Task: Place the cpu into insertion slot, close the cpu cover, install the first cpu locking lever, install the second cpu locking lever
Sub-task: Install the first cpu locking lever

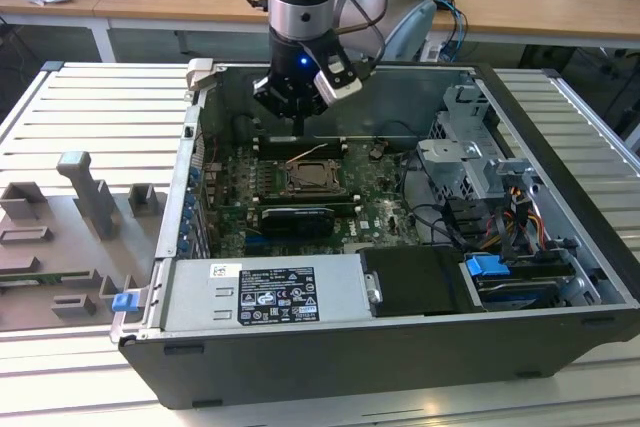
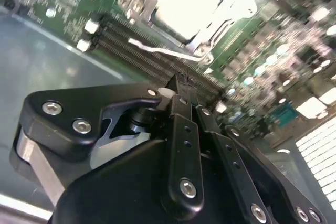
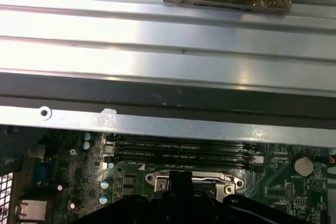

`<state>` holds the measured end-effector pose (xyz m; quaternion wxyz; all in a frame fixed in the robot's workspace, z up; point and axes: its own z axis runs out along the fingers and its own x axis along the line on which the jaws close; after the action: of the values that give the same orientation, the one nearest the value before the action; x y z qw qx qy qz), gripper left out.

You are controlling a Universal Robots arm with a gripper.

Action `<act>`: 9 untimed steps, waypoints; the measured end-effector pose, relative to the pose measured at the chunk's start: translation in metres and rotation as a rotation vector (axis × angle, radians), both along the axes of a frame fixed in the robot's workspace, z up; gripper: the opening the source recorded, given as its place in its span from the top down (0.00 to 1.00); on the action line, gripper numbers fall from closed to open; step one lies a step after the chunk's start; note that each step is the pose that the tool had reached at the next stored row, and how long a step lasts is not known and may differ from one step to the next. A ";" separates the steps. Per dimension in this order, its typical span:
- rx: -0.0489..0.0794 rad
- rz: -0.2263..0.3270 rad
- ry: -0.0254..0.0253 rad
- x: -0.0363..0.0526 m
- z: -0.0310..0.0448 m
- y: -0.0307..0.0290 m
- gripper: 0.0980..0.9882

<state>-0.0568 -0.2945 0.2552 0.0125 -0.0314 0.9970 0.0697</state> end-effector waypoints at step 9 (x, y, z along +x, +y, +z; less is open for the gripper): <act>0.003 0.000 0.0000 0.0096 -0.0226 -0.0004 0.99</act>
<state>-0.0472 -0.2949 0.2326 0.0125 -0.0316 0.9969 0.0711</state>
